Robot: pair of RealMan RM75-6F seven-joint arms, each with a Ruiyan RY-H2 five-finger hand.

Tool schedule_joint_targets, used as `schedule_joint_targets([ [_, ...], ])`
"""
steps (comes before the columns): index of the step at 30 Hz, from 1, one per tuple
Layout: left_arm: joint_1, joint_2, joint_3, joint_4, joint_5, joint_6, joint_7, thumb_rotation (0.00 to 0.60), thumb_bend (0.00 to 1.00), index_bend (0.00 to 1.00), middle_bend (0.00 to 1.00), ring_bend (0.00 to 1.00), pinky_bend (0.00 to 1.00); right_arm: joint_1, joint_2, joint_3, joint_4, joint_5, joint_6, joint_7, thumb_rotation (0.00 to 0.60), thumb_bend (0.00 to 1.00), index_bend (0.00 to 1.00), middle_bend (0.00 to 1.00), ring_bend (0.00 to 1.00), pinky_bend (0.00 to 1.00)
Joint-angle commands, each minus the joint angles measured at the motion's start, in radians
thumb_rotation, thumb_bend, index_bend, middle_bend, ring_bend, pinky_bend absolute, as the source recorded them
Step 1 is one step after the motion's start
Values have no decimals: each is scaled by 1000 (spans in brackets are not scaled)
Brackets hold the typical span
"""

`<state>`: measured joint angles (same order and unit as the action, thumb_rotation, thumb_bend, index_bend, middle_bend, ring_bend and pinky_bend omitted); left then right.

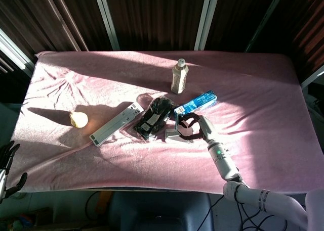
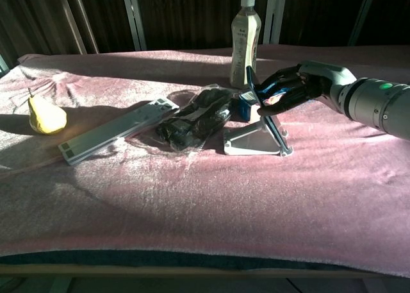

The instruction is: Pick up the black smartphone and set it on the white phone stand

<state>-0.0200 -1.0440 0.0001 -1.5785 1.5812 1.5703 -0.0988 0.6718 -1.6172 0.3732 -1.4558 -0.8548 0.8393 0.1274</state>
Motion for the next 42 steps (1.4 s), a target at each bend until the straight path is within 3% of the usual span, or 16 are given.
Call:
schedule_joint_targets([
  [1, 0, 0, 0, 0, 0, -1, -1, 600, 363, 0, 0, 0, 122, 3, -2, -3, 5, 0, 0, -2, 600, 267, 961, 667, 503, 256],
  [7, 0, 1, 1, 0, 1, 1, -1, 600, 363, 0, 0, 0, 122, 10, -3, -17, 17, 2, -12, -9, 600, 265, 917, 667, 502, 260],
  [10, 1, 0, 1, 0, 2, 2, -1, 600, 362, 0, 0, 0, 122, 8, 0, -23, 16, -9, -11, -8, 600, 264, 812, 661, 482, 260],
  [13, 1, 1, 1, 0, 2, 1, -2, 600, 362, 0, 0, 0, 123, 6, 9, -32, 11, -22, -16, -6, 600, 264, 582, 531, 380, 245],
  [15, 1, 0, 1, 0, 3, 2, -2, 600, 362, 0, 0, 0, 123, 6, 22, -41, 4, -32, -30, -8, 600, 264, 309, 365, 262, 187],
  [18, 2, 0, 1, 1, 4, 4, -2, 600, 363, 0, 0, 0, 122, 5, 40, -54, -4, -56, -27, -20, 600, 264, 31, 172, 119, 89],
  [21, 2, 0, 1, 1, 4, 4, -1, 600, 363, 0, 0, 0, 123, -4, 55, -67, -21, -85, -1, -34, 600, 264, 0, 66, 30, 35],
  [26, 1, -1, 3, 0, 7, 3, 1, 600, 363, 0, 0, 0, 122, -36, 112, -87, -92, -135, 39, -40, 600, 264, 0, 13, 0, 4],
  [29, 4, 0, 3, -1, 8, 9, -2, 600, 363, 0, 0, 0, 122, -79, 191, -134, -169, -212, 84, -67, 600, 263, 0, 2, 0, 0],
  [32, 7, 1, 1, 0, 6, 14, -5, 600, 363, 0, 0, 0, 123, -157, 299, -225, -252, -334, 199, -171, 600, 264, 0, 0, 0, 0],
  [36, 7, 2, 1, 1, 7, 15, -6, 600, 363, 0, 0, 0, 123, -190, 326, -256, -271, -372, 255, -213, 600, 264, 0, 0, 0, 0],
  [38, 8, 2, 1, 1, 7, 18, -7, 600, 363, 0, 0, 0, 122, -292, 370, -327, -274, -448, 429, -335, 600, 264, 0, 0, 0, 0],
  [39, 8, 1, 2, 1, 9, 17, -5, 600, 363, 0, 0, 0, 122, -421, 373, -379, -238, -479, 632, -428, 600, 264, 0, 0, 0, 0],
  [40, 6, -1, 3, 1, 10, 14, -1, 600, 363, 0, 0, 0, 123, -481, 352, -397, -209, -494, 722, -437, 600, 264, 0, 0, 0, 0],
  [42, 4, -2, 3, -2, 12, 10, 4, 600, 363, 0, 0, 0, 123, -513, 328, -400, -177, -499, 757, -428, 600, 264, 0, 0, 0, 0],
])
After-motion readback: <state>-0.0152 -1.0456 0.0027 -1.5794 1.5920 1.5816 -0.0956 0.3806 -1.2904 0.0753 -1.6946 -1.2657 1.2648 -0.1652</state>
